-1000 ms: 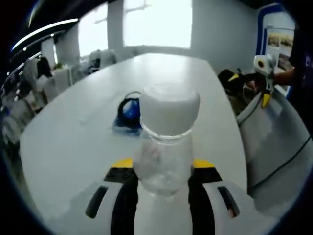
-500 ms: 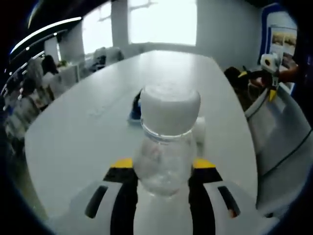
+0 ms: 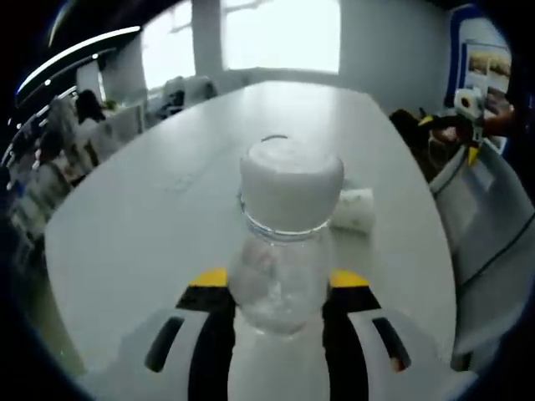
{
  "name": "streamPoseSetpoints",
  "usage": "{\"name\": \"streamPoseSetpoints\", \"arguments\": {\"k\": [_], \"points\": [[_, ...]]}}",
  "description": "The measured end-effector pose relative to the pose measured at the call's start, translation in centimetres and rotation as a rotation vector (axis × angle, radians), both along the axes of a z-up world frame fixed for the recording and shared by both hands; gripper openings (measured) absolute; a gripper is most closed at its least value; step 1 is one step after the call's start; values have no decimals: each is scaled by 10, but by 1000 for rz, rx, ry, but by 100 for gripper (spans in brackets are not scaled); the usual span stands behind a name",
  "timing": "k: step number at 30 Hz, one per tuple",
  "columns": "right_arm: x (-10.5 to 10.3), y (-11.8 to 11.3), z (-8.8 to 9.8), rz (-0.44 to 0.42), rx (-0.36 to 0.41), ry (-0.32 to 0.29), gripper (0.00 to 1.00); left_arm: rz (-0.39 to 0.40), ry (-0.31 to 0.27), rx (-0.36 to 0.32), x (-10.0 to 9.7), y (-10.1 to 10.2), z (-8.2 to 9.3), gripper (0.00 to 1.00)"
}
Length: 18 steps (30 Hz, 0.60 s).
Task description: Arrange the tabletop items into an orderly group along one side of the table until the central work area is clear of visible clutter.
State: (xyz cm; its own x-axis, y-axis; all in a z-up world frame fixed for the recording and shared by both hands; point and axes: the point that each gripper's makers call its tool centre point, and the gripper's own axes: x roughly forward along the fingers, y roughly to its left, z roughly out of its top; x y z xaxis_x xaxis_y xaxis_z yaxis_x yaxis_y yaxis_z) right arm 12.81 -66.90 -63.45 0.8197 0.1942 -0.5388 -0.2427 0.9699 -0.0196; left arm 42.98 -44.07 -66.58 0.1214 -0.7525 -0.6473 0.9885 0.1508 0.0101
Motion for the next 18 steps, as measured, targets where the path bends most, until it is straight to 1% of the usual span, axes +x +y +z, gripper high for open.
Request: {"name": "streamPoseSetpoints", "arguments": {"k": [7, 13, 18], "points": [[-1, -2, -3, -12, -3, 11, 99, -3, -7, 26, 11, 8, -11, 38], [-1, -4, -4, -20, -13, 22, 98, 10, -5, 25, 24, 13, -15, 38], [-1, -7, -5, -35, -18, 25, 98, 7, -3, 38, 32, 19, -20, 38]]}}
